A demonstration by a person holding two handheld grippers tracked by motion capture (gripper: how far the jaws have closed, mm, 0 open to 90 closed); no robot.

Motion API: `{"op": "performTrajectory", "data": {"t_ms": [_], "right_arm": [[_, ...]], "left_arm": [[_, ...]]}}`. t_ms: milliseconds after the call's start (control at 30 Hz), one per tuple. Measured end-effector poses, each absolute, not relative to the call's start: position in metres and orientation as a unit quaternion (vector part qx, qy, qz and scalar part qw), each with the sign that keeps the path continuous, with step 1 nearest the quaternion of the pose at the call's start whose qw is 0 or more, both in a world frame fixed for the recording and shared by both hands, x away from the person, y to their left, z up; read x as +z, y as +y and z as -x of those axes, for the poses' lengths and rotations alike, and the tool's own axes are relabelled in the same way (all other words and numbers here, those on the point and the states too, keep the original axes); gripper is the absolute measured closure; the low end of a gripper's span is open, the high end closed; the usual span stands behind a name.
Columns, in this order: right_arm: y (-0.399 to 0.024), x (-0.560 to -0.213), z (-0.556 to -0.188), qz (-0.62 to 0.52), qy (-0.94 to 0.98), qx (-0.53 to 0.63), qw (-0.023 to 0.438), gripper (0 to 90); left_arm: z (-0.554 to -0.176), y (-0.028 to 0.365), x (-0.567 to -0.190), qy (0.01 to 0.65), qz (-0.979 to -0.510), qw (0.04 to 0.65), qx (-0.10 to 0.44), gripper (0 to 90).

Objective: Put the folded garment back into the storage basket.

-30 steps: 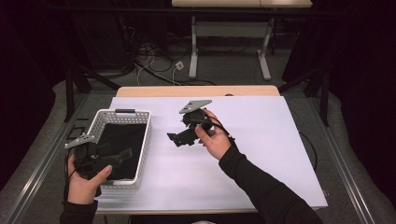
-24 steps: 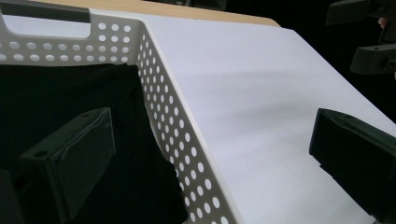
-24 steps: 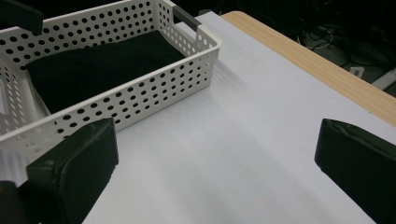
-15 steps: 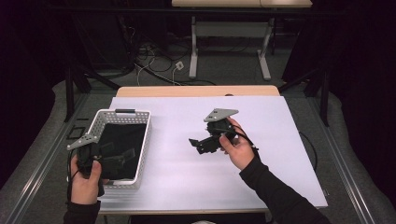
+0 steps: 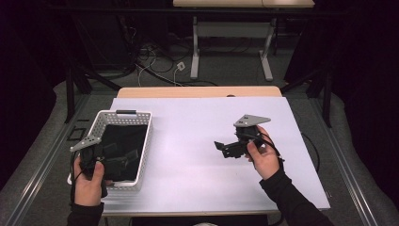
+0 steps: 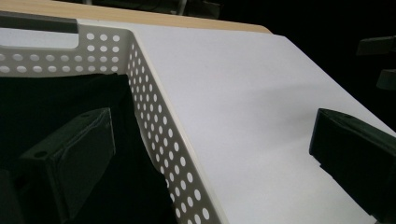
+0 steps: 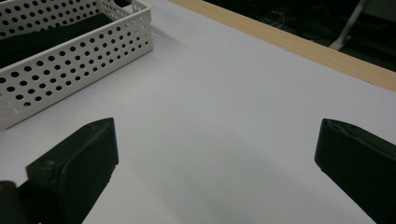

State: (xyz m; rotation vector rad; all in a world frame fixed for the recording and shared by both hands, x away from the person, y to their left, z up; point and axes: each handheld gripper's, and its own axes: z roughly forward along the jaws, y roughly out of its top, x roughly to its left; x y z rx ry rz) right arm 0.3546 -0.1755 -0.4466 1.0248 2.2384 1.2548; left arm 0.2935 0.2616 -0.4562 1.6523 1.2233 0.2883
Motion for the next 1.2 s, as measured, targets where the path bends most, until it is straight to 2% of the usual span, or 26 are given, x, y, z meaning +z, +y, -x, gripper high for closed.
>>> {"op": "performTrajectory", "data": {"t_ms": [467, 700, 967, 1200], "right_arm": [[-0.238, -0.457, -0.335, -0.412, 0.767, 0.435, 0.228, 0.0], [-0.261, -0.466, -0.321, -0.437, 0.751, 0.437, 0.233, 0.0], [-0.275, -0.485, -0.312, -0.459, 0.735, 0.447, 0.221, 0.0], [-0.278, -0.501, -0.313, -0.47, 0.73, 0.437, 0.236, 0.0]], "left_arm": [[-0.295, 0.258, -0.46, 0.503, -0.689, 0.508, 0.119, 0.2], [-0.293, 0.251, -0.46, 0.493, -0.691, 0.514, 0.12, 0.2], [-0.295, 0.238, -0.468, 0.481, -0.7, 0.515, 0.109, 0.4], [-0.296, 0.232, -0.472, 0.473, -0.705, 0.517, 0.108, 0.4]]}}
